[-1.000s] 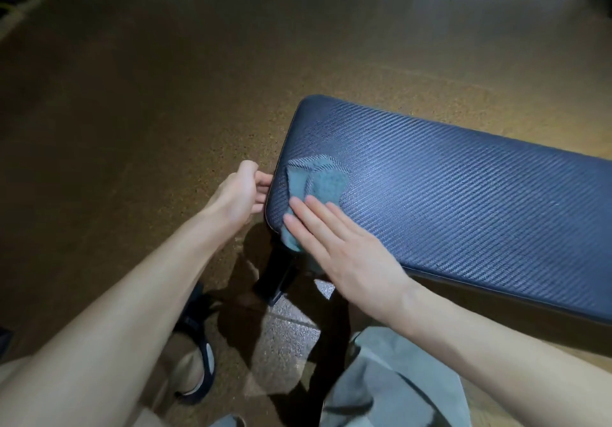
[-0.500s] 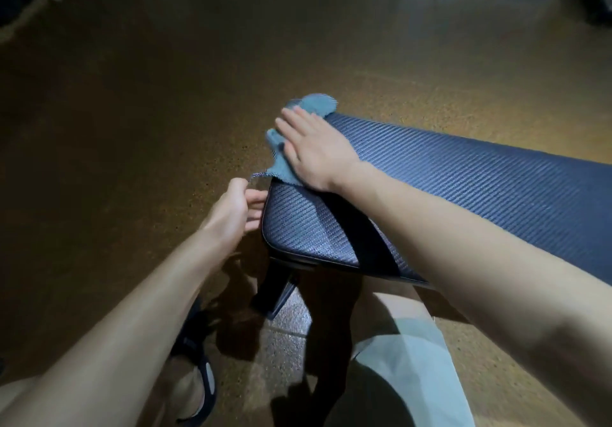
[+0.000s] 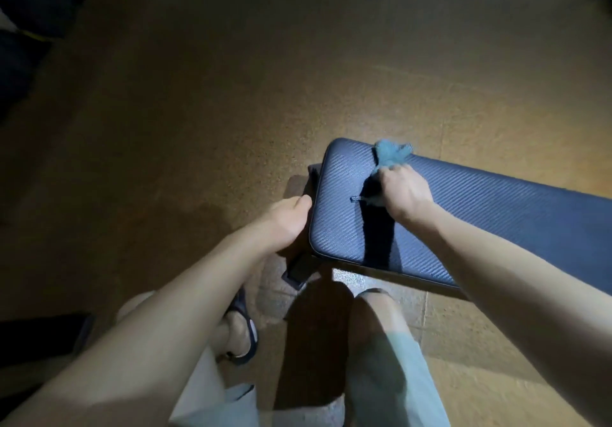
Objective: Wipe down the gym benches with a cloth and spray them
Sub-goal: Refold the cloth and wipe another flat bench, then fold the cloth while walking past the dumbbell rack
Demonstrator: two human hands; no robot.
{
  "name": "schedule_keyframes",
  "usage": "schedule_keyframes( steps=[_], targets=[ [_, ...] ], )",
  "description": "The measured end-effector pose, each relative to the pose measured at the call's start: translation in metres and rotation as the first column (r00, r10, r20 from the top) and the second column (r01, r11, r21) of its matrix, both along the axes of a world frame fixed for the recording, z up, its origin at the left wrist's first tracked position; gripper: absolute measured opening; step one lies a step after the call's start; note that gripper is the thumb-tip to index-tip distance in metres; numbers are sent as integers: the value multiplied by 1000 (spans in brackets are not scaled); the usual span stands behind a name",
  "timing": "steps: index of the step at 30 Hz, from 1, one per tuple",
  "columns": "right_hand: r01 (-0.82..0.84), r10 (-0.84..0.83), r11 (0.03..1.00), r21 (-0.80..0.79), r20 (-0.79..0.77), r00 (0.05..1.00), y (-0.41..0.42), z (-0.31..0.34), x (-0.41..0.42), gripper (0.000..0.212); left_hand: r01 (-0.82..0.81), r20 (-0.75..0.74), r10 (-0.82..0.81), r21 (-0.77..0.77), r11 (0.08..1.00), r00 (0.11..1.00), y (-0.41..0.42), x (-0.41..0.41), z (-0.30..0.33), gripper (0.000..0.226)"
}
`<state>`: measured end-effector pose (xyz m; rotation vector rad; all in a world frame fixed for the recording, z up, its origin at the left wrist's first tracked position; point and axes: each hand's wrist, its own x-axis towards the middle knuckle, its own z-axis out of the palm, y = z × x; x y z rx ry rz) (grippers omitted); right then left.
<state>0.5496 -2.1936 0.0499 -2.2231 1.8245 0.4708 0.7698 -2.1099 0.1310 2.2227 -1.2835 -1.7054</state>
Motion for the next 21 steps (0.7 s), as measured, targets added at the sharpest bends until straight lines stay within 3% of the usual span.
schedule_keyframes(
  steps=[2, 4, 7, 10, 13, 16, 21],
  targets=[
    [27, -43, 983, 181, 84, 996, 5, 49, 33, 31, 42, 38, -41, -35, 998, 998, 1, 11, 42, 44],
    [43, -105, 970, 240, 252, 962, 12, 103, 72, 15, 2, 31, 0, -62, 998, 1000, 5, 25, 85, 47],
    [62, -250, 939, 337, 549, 798, 32, 184, 125, 26, -250, -3, 251, -85, 965, 968, 21, 55, 152, 39],
    [-65, -297, 891, 449, 685, 665, 64, 257, 164, 40, -512, -169, 499, -42, 858, 850, 53, 82, 213, 36],
    [-194, -334, 833, 518, 751, 570, 99, 322, 187, 47, -646, -249, 616, -60, 761, 748, 98, 95, 276, 26],
    [-268, -479, 692, 670, 705, 523, 133, 369, 203, 52, -721, -234, 686, -120, 683, 689, 147, 100, 324, 17],
    [-377, -567, 426, 822, 567, 598, 182, 419, 235, 39, -833, -262, 792, -122, 540, 551, 223, 117, 370, 12]
  ],
)
